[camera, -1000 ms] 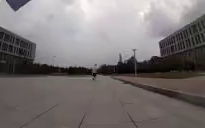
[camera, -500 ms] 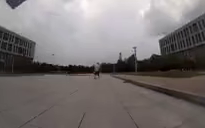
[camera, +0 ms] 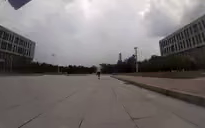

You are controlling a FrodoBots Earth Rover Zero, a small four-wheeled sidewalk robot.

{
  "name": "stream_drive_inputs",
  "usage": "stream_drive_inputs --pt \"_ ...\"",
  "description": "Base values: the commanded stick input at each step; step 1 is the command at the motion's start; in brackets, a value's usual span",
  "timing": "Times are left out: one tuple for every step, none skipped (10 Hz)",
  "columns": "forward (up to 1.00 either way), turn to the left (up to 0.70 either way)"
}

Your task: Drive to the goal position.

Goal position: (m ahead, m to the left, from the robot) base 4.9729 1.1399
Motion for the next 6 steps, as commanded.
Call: stream_drive_inputs --pt "0.70 0.00" --pt "0.70 0.00" --pt "0.70 0.00" --pt "0.70 0.00" --pt "0.70 0.00" --pt "0.70 0.00"
